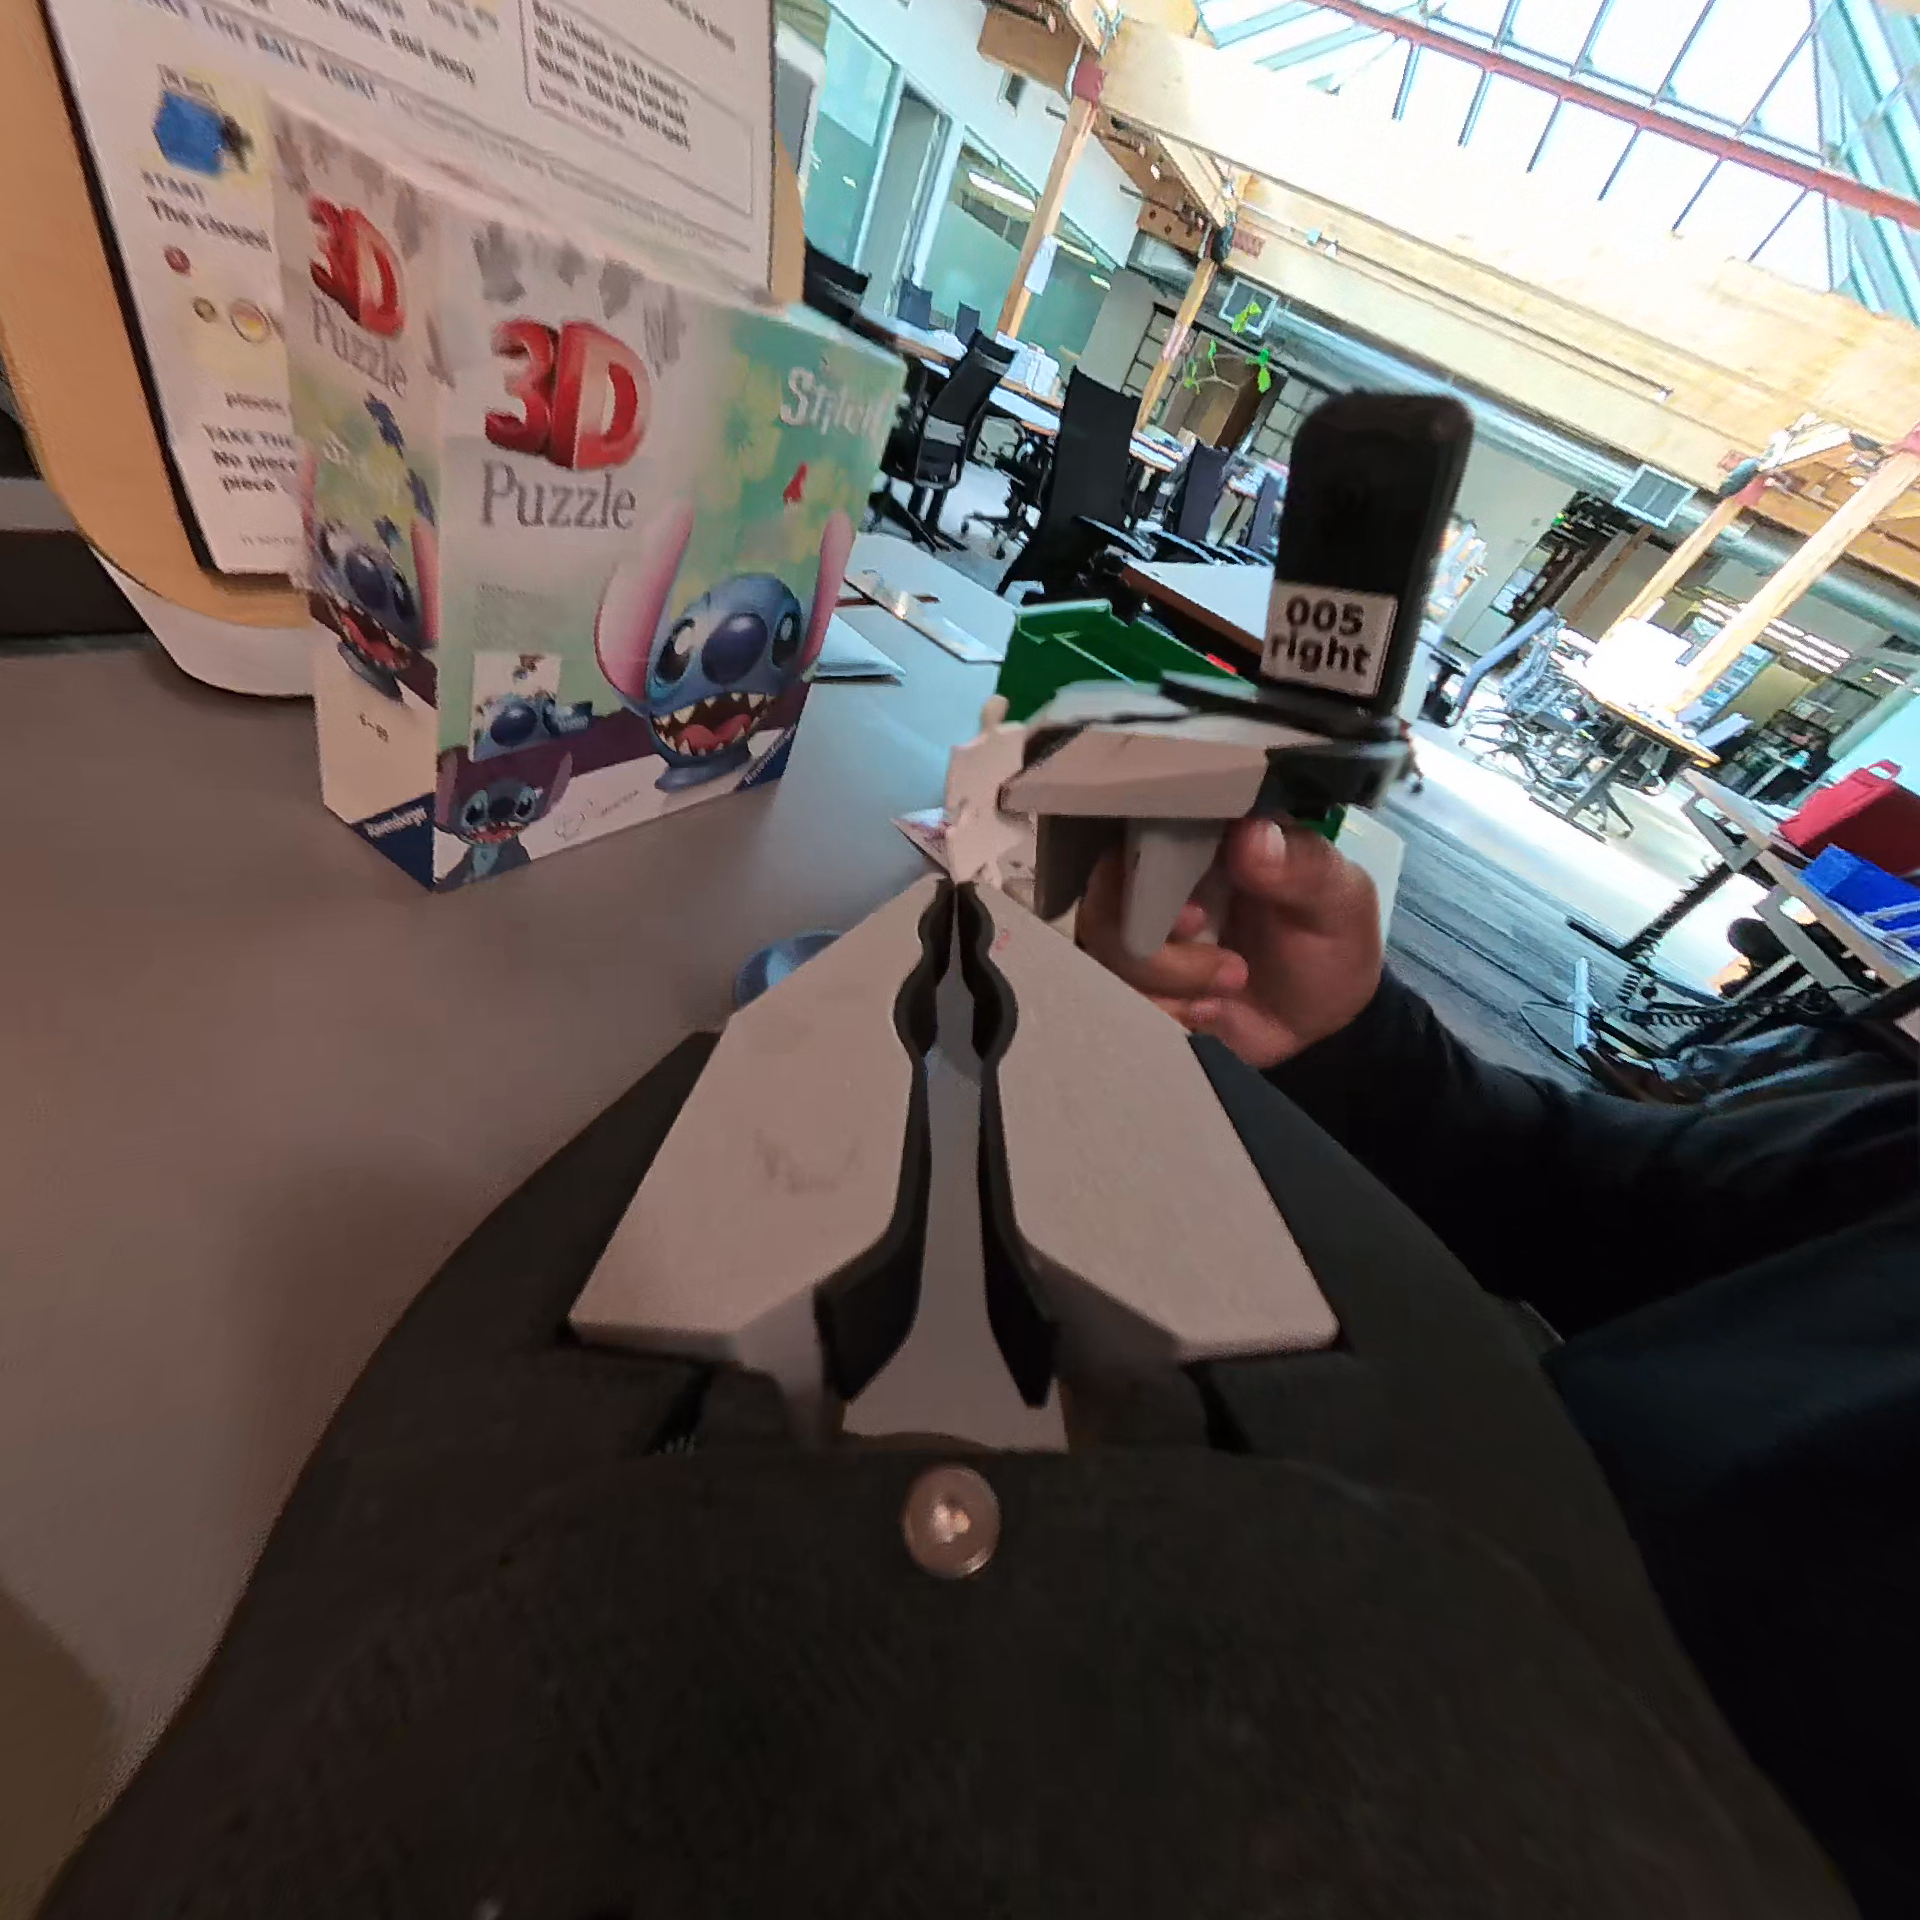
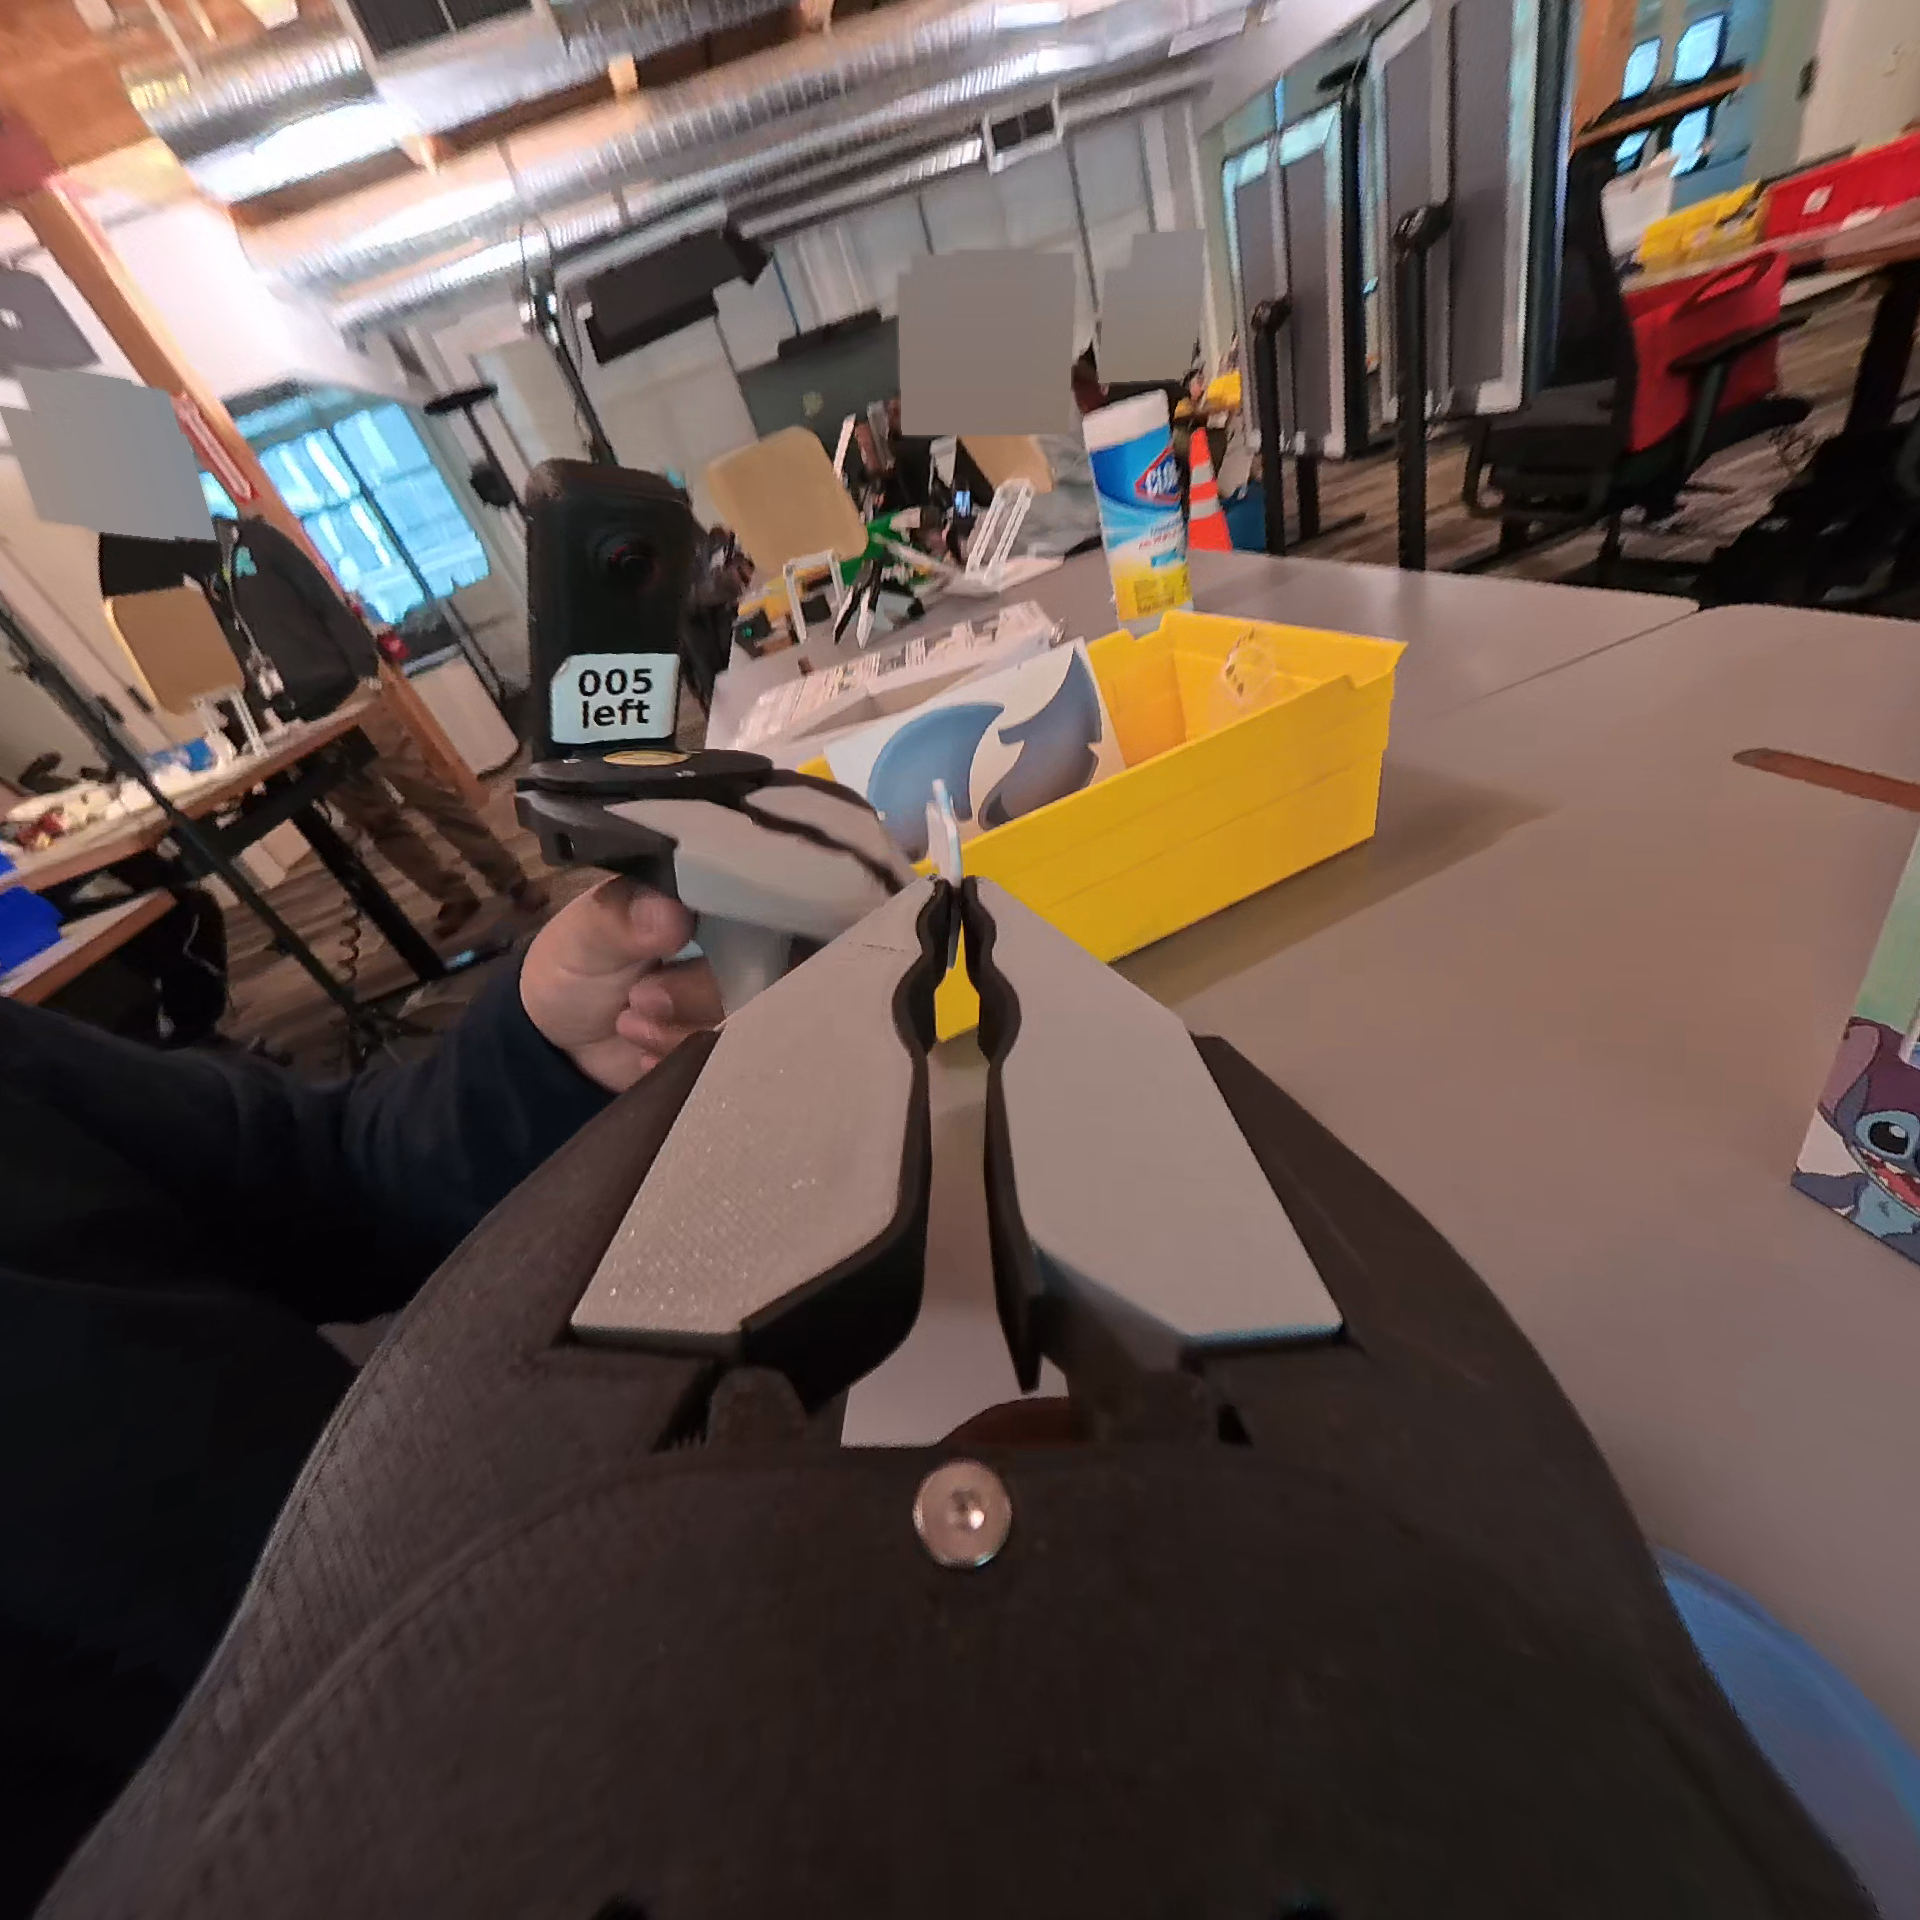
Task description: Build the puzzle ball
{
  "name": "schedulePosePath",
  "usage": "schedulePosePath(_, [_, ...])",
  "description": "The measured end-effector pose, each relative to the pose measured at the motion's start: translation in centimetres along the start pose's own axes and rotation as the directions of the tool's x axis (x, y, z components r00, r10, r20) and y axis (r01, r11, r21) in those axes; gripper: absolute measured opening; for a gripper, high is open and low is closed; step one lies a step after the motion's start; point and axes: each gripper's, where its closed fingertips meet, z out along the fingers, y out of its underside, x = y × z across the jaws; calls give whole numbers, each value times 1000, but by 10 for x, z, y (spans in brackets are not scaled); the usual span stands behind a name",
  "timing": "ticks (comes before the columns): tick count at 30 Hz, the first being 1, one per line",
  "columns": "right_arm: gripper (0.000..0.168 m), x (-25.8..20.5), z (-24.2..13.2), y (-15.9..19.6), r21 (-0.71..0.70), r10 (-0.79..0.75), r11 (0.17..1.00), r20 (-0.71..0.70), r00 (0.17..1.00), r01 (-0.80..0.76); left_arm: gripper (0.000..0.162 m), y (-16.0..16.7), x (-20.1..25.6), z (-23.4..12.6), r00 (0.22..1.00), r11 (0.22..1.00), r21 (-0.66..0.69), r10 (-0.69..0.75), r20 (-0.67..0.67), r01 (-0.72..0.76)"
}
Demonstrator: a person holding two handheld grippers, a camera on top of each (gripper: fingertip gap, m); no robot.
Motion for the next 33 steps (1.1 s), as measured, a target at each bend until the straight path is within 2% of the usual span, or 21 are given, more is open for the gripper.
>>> schedulePosePath(5, [0,10,4,10,-84,35,996,17,999,-34,0,25,4,9,998,998,-62,-34,-61,30])
schedulePosePath(11, [0,12,2,26,-185,229,962,137,964,-203,0,43,-2,6,997,990,-144,-11,-77,0])
schedulePosePath(15, [0,14,-3,39,-267,309,928,169,936,-259,0,44,-3,3,996,987,-159,9,-93,-23])
schedulePosePath(22, [0,5,-6,60,-367,346,895,217,913,-252,7,53,-2,10,990,984,-178,-49,-134,25])
schedulePosePath(26, [0,2,-9,64,-386,335,893,232,913,-229,1,56,0,13,989,984,-175,-34,-143,9])
schedulePosePath(33, [0,-1,-11,63,-377,325,899,237,915,-222,0,57,4,14,980,990,-142,-49,-195,21])
